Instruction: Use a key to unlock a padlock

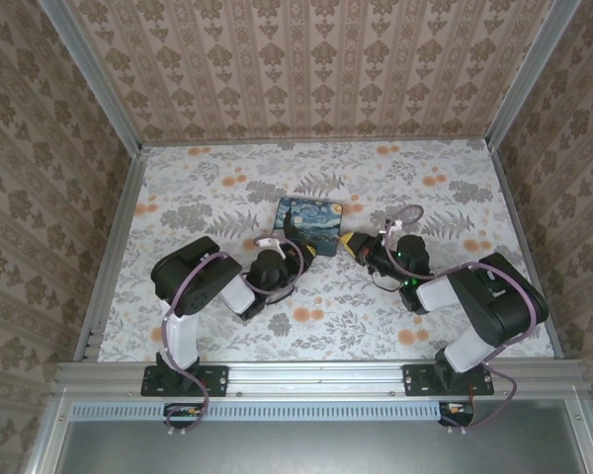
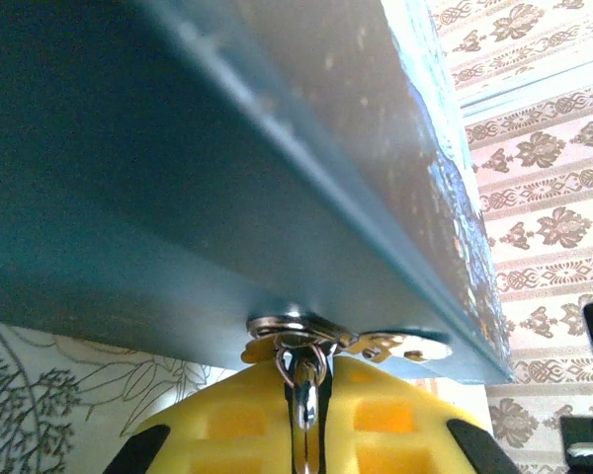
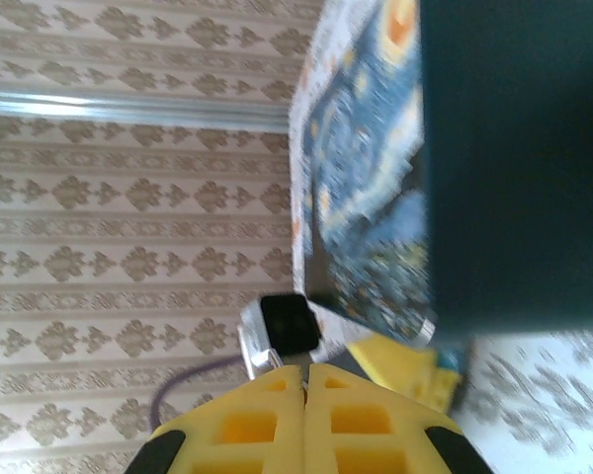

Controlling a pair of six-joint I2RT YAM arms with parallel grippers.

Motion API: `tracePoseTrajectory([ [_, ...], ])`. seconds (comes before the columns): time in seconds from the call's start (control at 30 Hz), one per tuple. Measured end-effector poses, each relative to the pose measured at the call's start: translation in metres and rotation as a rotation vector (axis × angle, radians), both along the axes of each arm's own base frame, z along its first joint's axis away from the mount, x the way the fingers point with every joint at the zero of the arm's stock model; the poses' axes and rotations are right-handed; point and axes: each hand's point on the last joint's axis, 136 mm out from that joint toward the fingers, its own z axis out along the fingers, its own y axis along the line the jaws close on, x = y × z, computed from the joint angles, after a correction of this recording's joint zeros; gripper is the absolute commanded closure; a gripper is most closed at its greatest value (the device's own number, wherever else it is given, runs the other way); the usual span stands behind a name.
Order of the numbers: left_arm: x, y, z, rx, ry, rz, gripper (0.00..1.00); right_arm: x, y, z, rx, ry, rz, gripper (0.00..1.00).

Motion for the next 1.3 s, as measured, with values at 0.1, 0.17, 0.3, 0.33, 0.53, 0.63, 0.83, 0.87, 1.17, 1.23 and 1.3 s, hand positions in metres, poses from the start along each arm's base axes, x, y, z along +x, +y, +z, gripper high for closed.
tracePoseTrajectory([
  [0.1, -0.001, 0.001, 0.004, -0.015, 0.007, -0.007, 1.0, -0.017, 0.004, -0.01, -0.025, 0.024, 0.026, 1.0],
  [0.17, -0.002, 0.0, 0.008, -0.028, 0.008, -0.016, 1.0, -0.027, 0.007, -0.015, -0.039, 0.037, 0.038, 1.0],
  [0.3, -0.004, -0.002, 0.015, -0.06, 0.018, -0.037, 1.0, -0.042, 0.017, -0.028, -0.07, 0.066, 0.065, 1.0],
  [0.33, -0.004, -0.002, 0.016, -0.066, 0.023, -0.042, 1.0, -0.044, 0.019, -0.03, -0.074, 0.069, 0.07, 1.0],
  [0.53, -0.007, -0.004, 0.017, -0.091, 0.05, -0.067, 1.0, -0.046, 0.024, -0.059, -0.097, 0.129, 0.068, 1.0],
  [0.63, -0.009, -0.005, 0.018, -0.102, 0.059, -0.082, 1.0, -0.043, 0.024, -0.075, -0.099, 0.172, 0.055, 1.0],
  [0.83, -0.01, -0.004, 0.022, -0.125, 0.076, -0.12, 1.0, -0.04, 0.027, -0.076, -0.093, 0.163, 0.056, 1.0],
  [0.87, -0.01, -0.004, 0.021, -0.125, 0.085, -0.129, 1.0, -0.039, 0.028, -0.075, -0.09, 0.158, 0.056, 1.0],
  [1.17, -0.024, -0.008, 0.005, -0.097, 0.171, -0.214, 1.0, -0.03, 0.028, -0.066, -0.076, 0.129, 0.049, 1.0],
  [1.23, -0.025, -0.009, 0.005, -0.098, 0.178, -0.227, 1.0, -0.028, 0.027, -0.065, -0.073, 0.127, 0.053, 1.0],
  [1.3, -0.023, -0.009, 0.008, -0.103, 0.178, -0.237, 1.0, -0.026, 0.026, -0.064, -0.067, 0.124, 0.056, 1.0],
])
